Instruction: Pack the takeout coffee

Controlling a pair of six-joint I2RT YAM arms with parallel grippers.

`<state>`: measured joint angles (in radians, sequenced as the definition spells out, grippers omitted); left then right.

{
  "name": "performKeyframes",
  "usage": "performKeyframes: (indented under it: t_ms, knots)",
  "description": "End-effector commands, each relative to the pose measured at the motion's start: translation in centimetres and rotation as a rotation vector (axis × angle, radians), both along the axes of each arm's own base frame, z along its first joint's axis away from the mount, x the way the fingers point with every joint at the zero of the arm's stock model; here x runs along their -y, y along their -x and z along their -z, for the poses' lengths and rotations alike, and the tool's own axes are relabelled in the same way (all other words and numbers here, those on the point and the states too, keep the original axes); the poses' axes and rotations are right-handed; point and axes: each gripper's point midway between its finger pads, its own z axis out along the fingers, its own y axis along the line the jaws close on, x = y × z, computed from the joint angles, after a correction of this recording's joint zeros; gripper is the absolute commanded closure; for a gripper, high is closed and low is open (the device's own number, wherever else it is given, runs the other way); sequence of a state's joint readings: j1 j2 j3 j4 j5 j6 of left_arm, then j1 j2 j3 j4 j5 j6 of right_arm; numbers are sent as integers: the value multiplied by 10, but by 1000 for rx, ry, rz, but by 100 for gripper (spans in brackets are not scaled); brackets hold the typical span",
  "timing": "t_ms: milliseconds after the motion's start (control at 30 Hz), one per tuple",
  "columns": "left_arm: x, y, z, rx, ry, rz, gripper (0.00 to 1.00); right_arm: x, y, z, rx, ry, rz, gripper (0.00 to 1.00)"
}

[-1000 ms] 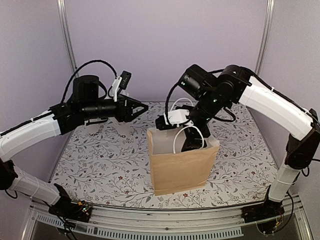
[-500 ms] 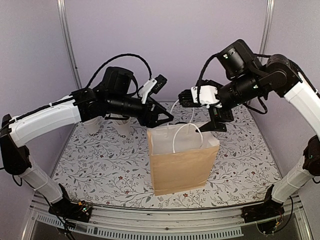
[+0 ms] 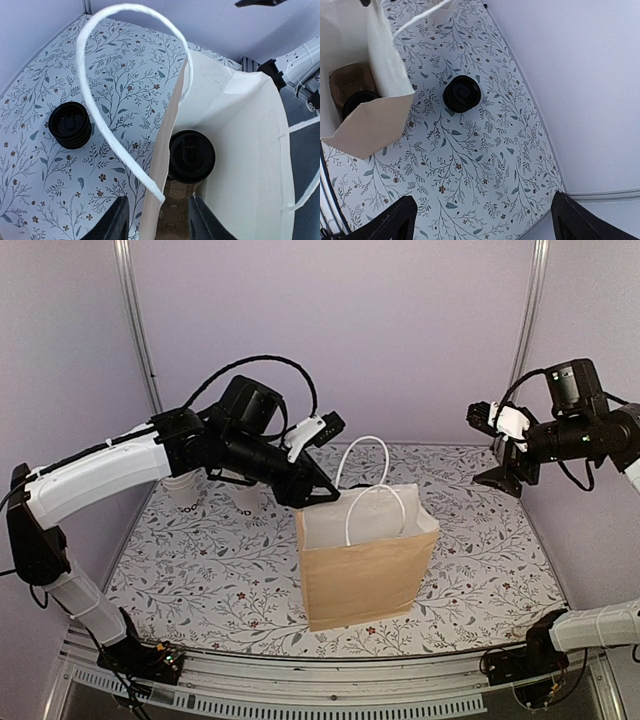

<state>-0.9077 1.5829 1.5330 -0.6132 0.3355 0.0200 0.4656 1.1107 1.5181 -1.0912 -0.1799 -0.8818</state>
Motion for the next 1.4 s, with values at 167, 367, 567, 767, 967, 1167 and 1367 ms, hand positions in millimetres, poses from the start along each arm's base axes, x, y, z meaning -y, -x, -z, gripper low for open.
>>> performKeyframes:
  t_ms: [167, 367, 567, 767, 967, 1167, 1367]
  knots:
    - [8, 4, 15, -1, -29, 66, 77, 26, -58, 51, -33, -343, 254, 5]
    - [6, 1, 9, 47, -30, 66, 100, 31, -87, 99, -64, -413, 364, 8]
    - [-21, -20, -19, 219, -84, -63, 100, 32, -99, 151, -170, -381, 398, 9]
    - [-39, -25, -30, 359, -156, -134, 100, 34, -98, 169, -190, -343, 401, 9]
    - [-30, -12, -2, 408, -233, -145, 100, 33, -96, 180, -207, -324, 386, 9]
    - [-15, 31, 9, 517, -254, -132, 100, 29, -93, 187, -241, -318, 366, 9]
    - [-6, 82, -2, 585, -229, -133, 100, 26, -90, 188, -259, -325, 346, 9]
